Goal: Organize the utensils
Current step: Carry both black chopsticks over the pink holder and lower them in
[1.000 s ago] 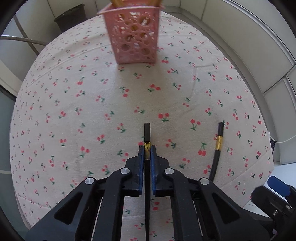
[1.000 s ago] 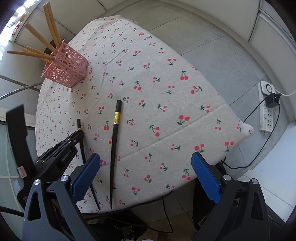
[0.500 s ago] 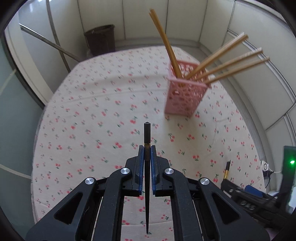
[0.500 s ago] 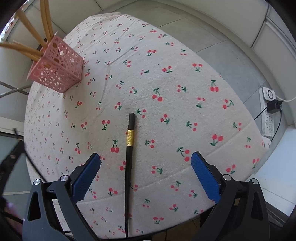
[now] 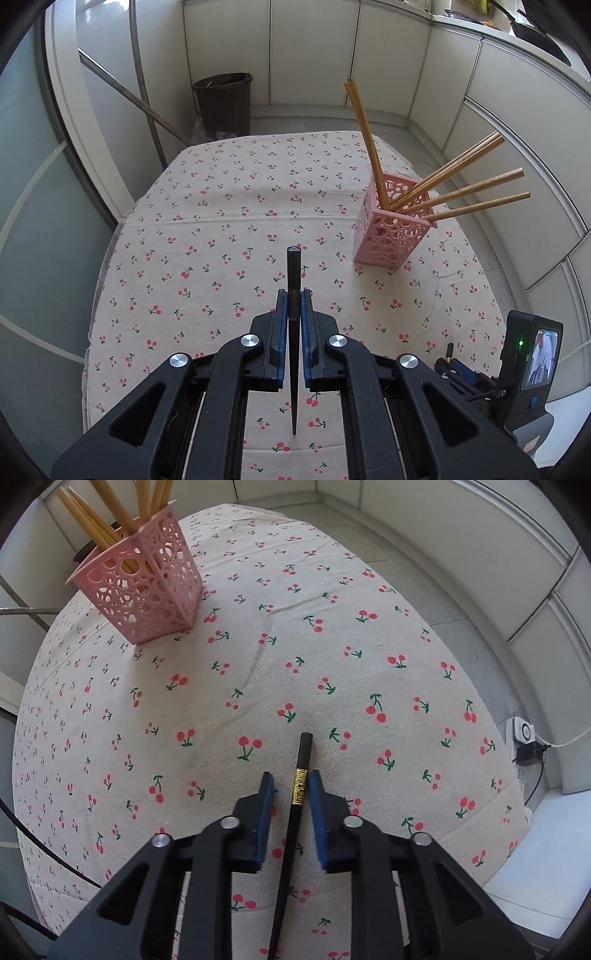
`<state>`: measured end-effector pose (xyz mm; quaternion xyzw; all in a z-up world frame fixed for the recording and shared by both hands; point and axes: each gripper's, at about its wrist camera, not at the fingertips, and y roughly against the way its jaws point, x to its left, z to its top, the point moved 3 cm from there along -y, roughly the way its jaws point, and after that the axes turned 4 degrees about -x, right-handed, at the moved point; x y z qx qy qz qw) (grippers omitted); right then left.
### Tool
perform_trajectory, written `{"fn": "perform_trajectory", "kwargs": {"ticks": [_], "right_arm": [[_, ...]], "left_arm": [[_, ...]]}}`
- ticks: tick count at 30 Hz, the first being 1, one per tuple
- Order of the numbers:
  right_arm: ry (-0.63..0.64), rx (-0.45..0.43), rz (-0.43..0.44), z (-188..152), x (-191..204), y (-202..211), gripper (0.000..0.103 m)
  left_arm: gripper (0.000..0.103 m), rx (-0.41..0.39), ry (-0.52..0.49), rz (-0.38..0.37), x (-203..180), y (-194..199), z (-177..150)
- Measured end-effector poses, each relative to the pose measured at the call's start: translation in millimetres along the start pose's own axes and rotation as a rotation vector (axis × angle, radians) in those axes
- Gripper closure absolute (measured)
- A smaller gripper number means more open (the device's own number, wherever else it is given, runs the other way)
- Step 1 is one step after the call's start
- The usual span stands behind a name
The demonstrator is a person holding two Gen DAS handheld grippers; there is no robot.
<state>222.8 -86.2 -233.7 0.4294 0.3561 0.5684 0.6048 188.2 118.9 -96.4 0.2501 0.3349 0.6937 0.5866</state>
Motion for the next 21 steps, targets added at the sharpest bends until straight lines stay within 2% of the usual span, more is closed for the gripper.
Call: {"fn": "perform_trajectory", "kwargs": {"ticks": [1, 6, 9, 15, 21], "right_arm": [[-0.002, 0.002, 0.008, 0, 2, -1, 0.095], [-0.012, 0.005, 0.076, 0, 8, 3, 0.096], [-0.017, -0.024, 0.135, 2, 13, 17, 0.096], [0.004, -0.157, 0.266, 12, 16, 73, 0.096], [0.003, -0.295, 0.379, 23, -3, 137, 0.096]], "left_arm": [[0.097, 0.000, 0.004, 0.000, 1, 0, 0], [0.097, -0.013, 0.011, -0.001, 2, 3, 2], [0.097, -0.027, 0.017, -0.005, 3, 8, 4], [0.097, -0.067, 0.032, -0.023, 5, 23, 13], [0.097, -0.115, 0.034, -0.048, 0, 42, 22]]}}
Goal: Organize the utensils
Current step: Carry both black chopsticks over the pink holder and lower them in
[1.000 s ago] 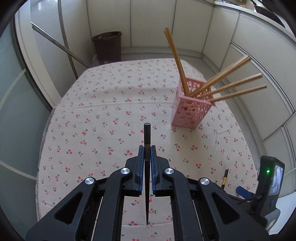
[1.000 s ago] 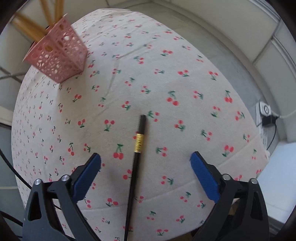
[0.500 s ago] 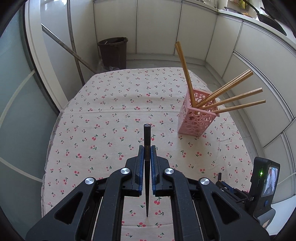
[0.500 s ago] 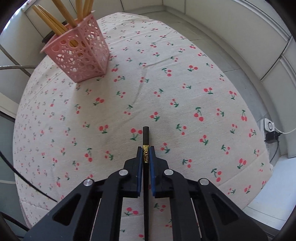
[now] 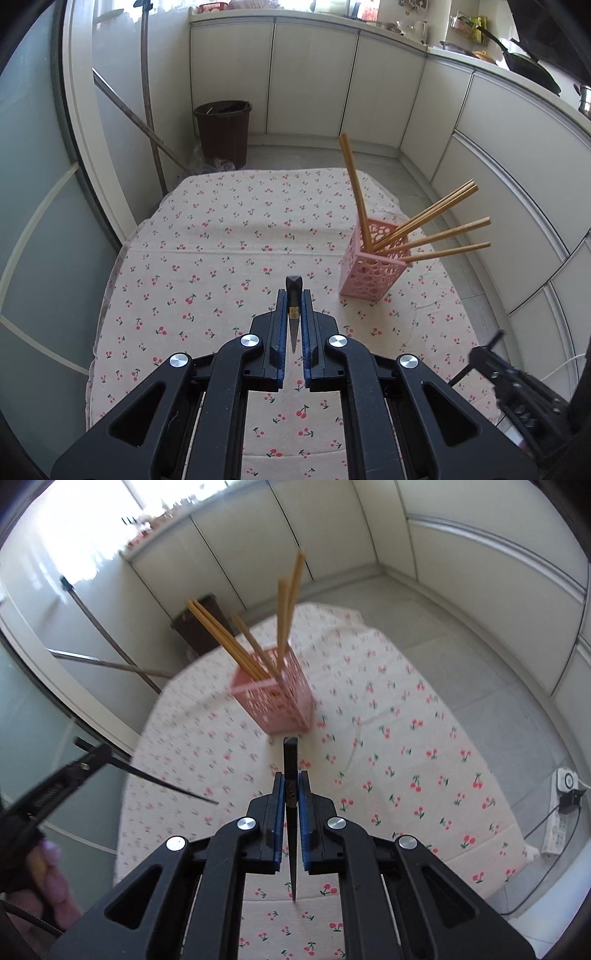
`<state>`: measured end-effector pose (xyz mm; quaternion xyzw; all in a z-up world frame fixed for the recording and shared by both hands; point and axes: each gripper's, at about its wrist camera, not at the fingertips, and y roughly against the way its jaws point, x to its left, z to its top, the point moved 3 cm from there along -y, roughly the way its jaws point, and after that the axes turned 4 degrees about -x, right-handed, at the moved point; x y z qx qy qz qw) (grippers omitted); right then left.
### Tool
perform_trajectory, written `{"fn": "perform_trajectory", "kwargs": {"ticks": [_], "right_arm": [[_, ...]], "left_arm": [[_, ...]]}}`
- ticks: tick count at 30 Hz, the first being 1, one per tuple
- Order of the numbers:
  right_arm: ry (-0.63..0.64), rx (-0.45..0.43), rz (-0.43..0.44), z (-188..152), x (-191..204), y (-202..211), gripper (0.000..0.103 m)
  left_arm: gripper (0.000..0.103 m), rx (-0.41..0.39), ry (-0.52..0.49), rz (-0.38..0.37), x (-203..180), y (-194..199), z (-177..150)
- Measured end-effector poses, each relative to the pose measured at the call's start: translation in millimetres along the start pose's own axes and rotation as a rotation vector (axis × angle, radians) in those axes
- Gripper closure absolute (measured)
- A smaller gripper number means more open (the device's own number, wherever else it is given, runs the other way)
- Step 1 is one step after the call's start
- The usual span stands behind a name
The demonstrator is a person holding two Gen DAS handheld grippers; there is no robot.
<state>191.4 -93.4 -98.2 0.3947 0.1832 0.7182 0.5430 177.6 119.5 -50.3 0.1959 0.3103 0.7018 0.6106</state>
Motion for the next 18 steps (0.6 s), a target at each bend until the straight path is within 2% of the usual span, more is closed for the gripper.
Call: {"fn": "perform_trajectory", "kwargs": {"ticks": [5, 9, 18], "right_arm": [[-0.018, -0.082, 0.057, 24, -4, 40, 0.096], [-0.064, -0.130, 0.098, 47, -16, 62, 0.096], [-0.114, -0.157, 0.146, 69, -40, 83, 0.096]], "left_arm": [[0.097, -0.030, 0.010, -0.036, -9, 9, 18], [0.097, -0.057, 0.010, -0.058, -23, 11, 45], [0.097, -0.140, -0.006, -0.112, -71, 15, 115]]}}
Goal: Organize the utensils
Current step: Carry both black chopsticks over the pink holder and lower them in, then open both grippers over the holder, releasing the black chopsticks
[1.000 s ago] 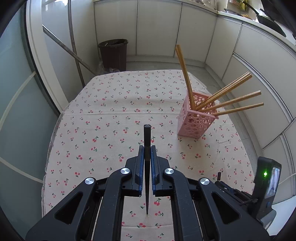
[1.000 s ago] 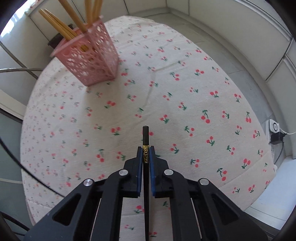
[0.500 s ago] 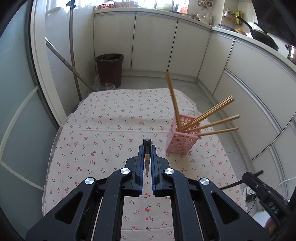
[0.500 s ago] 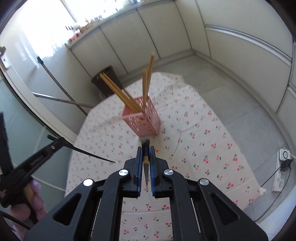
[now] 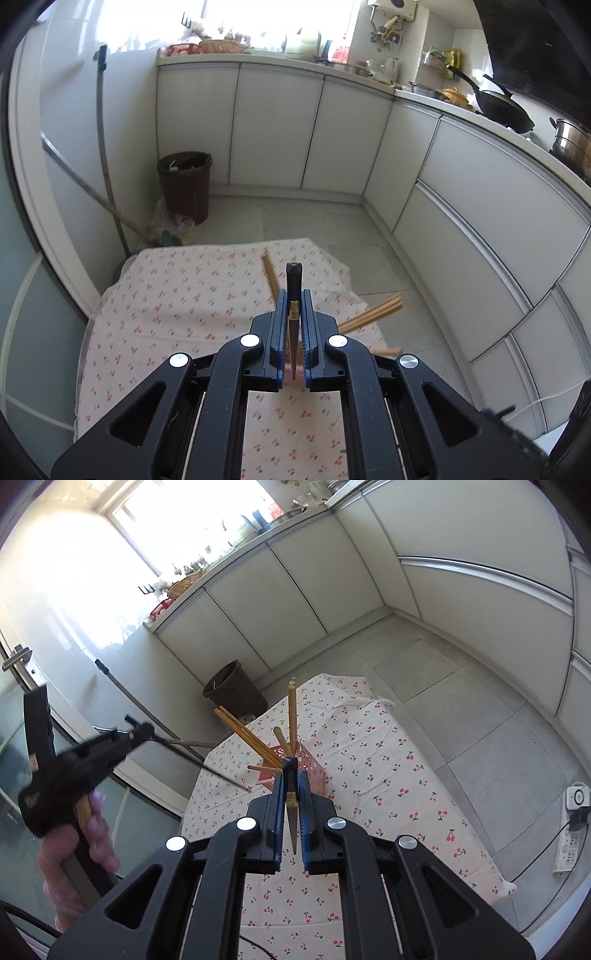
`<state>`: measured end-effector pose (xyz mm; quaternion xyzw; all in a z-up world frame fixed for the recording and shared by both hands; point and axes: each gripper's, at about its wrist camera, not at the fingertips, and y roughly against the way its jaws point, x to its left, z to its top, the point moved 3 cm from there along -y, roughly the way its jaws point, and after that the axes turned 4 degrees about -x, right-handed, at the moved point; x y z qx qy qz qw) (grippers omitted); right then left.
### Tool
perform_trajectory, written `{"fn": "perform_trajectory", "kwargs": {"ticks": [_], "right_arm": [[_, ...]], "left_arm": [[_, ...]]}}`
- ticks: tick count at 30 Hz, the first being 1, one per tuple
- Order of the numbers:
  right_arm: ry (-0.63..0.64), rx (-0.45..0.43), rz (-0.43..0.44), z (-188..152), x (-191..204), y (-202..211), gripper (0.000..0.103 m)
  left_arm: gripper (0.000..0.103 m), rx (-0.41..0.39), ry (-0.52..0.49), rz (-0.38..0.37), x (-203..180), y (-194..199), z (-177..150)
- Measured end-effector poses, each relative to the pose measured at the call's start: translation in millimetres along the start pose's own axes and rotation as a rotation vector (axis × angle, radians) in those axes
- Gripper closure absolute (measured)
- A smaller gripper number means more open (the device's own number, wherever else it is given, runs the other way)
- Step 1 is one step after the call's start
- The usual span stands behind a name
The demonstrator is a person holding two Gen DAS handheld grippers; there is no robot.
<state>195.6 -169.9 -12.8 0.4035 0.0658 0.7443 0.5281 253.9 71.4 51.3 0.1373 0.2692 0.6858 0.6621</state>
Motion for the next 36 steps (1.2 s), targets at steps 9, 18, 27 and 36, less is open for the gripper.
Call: {"fn": "perform_trajectory", "kwargs": {"ticks": [9, 18, 27, 36], "right_arm": [[-0.010, -0.004, 0.025, 7, -7, 4, 0.096], [-0.025, -0.001, 0.049, 6, -9, 8, 0.096], [0.032, -0.077, 0.095, 37, 35, 23, 0.096], [0.095, -0.203, 0.026, 104, 79, -16, 0.096]], "left_arm": [[0.094, 0.028, 0.027, 0.022, -8, -32, 4], [0.094, 0.038, 0.069, 0.035, 15, -24, -12], [0.091, 0.098, 0.196, 0.069, 68, -15, -51], [0.088, 0.096, 0.205, 0.052, 76, -9, -51]]}}
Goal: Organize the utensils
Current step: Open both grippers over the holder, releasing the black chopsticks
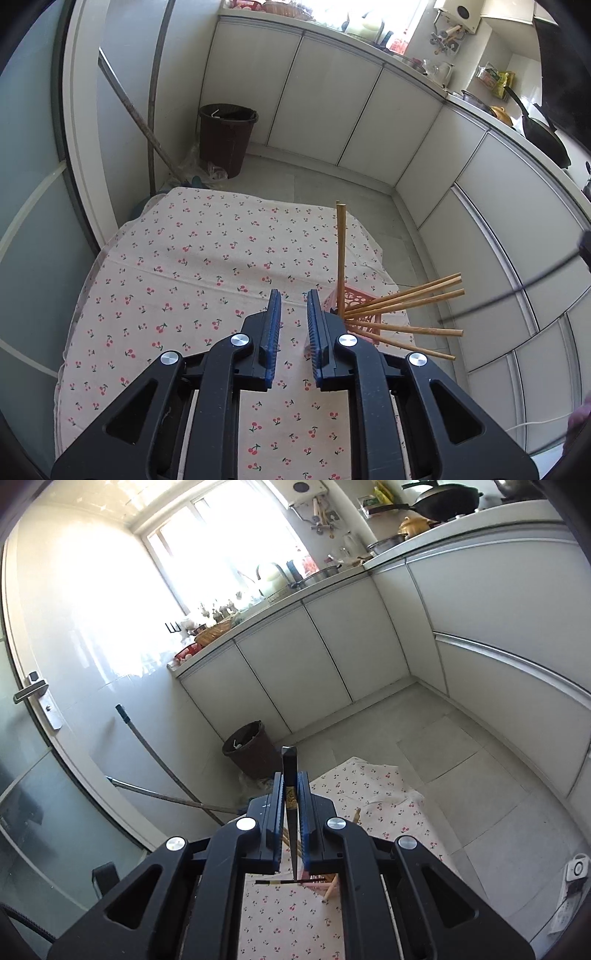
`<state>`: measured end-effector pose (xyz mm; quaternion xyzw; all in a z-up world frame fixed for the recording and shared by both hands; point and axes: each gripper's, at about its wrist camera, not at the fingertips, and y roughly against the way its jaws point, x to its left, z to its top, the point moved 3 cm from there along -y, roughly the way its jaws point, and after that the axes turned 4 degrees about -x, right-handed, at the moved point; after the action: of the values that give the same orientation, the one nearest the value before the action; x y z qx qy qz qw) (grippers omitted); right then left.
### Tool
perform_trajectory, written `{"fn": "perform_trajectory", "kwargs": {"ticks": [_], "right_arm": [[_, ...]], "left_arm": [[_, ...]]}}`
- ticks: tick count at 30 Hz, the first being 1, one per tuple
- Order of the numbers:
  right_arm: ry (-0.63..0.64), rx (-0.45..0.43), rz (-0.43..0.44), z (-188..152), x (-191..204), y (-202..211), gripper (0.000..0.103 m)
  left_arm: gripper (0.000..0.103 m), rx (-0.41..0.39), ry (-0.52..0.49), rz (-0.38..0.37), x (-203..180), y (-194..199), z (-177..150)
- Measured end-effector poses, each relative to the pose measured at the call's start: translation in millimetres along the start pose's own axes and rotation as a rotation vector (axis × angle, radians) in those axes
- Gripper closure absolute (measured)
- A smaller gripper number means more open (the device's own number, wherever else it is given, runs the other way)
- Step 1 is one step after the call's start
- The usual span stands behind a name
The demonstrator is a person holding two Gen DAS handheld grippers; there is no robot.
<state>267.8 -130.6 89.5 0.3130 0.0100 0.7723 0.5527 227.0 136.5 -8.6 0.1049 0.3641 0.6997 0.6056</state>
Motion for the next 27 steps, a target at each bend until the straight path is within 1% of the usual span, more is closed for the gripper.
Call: {"fn": "perform_trajectory", "kwargs": {"ticks": [2, 5, 8, 11, 17, 18, 20, 21, 22, 23, 24, 25, 27], "right_arm": [[0.002, 0.005, -0.022, 0, -3, -18, 0.096], [0.005, 0.023, -0.040, -8, -13, -52, 0.092], [-0.029, 0.084, -0.029, -23, -25, -80, 0.091], [-0.025, 0.094, -0.021, -30, -27, -82, 0.091], [-0.009, 0.065, -0.016, -25, -30, -56, 0.091], [-0.017, 0.054, -0.017, -22, -35, -50, 0.089], [-0.029, 0.046, -0.033, -20, -47, -43, 0.085], [-0.040, 0.039, -0.049, -20, -56, -40, 0.076], [-0.064, 0.037, -0.073, -23, -70, -37, 0.066], [-0.097, 0.049, -0.085, -26, -82, -38, 0.060], [-0.155, 0.079, -0.093, -34, -99, -42, 0.056], [-0.216, 0.107, -0.097, -42, -113, -46, 0.055], [-0.391, 0.209, -0.092, -64, -146, -66, 0.050]], "left_arm": [[0.086, 0.003, -0.006, -0.008, -3, -2, 0], [0.085, 0.013, -0.016, -0.020, -8, -6, -1], [0.083, -0.001, -0.026, -0.019, -12, -3, -1], [0.080, -0.020, -0.034, -0.021, -14, 0, 0], [0.079, -0.023, -0.037, -0.020, -13, 2, -2], [0.078, -0.024, -0.036, -0.020, -11, 3, -3], [0.074, -0.029, -0.031, -0.015, -7, 4, 0], [0.072, -0.032, -0.026, -0.012, -4, 5, 1], [0.068, -0.032, -0.018, -0.009, 0, 5, 3], [0.066, -0.031, -0.008, -0.008, 3, 5, 4], [0.066, -0.029, 0.006, -0.005, 7, 4, 5], [0.065, -0.027, 0.016, -0.003, 10, 4, 5], [0.064, -0.014, 0.039, -0.004, 15, 2, 4]]}}
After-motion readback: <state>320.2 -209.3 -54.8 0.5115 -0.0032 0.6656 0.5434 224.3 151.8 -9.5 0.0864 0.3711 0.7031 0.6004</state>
